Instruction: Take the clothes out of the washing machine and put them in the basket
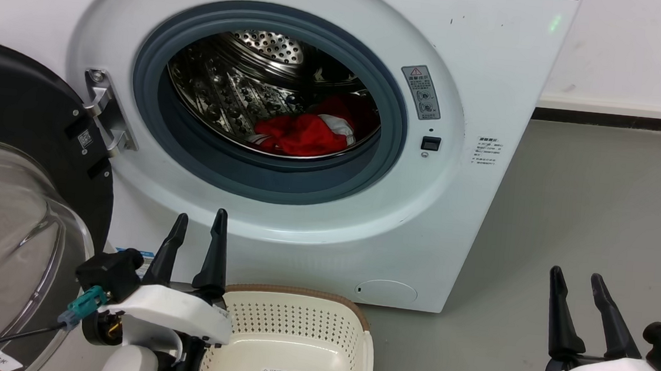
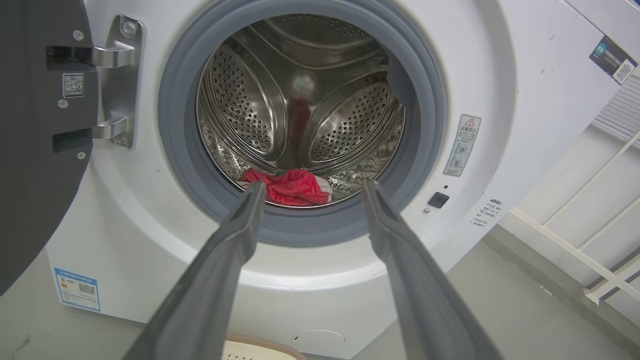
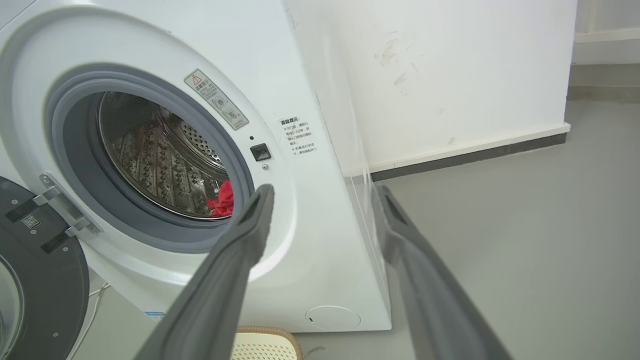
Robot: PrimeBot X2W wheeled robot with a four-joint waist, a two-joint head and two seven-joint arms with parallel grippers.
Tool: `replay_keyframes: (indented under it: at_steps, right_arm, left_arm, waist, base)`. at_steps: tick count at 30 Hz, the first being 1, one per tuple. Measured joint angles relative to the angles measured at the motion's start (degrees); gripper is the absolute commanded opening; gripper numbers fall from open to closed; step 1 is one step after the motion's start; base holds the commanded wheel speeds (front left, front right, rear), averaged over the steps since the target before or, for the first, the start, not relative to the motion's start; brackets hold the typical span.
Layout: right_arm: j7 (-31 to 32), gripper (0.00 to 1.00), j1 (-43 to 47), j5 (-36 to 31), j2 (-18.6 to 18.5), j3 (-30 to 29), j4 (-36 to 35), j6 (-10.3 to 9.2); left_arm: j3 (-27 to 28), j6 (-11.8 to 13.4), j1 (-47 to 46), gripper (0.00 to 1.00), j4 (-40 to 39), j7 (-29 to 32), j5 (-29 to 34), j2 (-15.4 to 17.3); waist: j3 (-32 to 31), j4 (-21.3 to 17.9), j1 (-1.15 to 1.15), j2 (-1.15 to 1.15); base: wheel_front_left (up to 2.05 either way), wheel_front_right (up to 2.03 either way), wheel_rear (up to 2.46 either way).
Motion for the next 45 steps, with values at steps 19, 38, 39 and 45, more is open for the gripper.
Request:
replay_keyframes:
  at_steps: [19, 38, 39, 45]
  right_arm:
    - [-0.70, 1.00, 0.53, -12.20, 0.00, -0.16, -1.02, 0.01]
    - [-1.27, 1.00, 1.26, -20.37, 0.00, -0.45, -1.46, 0.01]
    - [-1.32, 1.00, 1.28, -20.73, 0.00, -0.48, -1.48, 0.01]
    - [-1.75, 1.00, 1.33, -22.69, 0.00, -0.36, -1.48, 0.01]
  left_arm:
    - [-1.43, 0.80, -1.09, 1.00, 1.57, -2.64, 11.41, 0.02]
    - [-2.04, 1.40, -1.77, 1.00, 3.11, -4.78, 20.05, 0.04]
    - [-2.04, 1.52, -1.81, 1.00, 3.13, -4.98, 20.58, 0.04]
    - [-1.97, 2.05, -1.99, 1.00, 3.38, -5.53, 22.16, 0.05]
  waist:
    - [0.15, 0.63, 0.00, 0.00]
    - [0.07, 0.97, 0.00, 0.00]
    - [0.09, 0.99, 0.00, 0.00]
    - [0.19, 1.06, 0.00, 0.00]
  base:
    - [0.00, 0.00, 0.00]
    - [0.00, 0.00, 0.00]
    - [0.00, 0.00, 0.00]
    - [0.00, 0.00, 0.00]
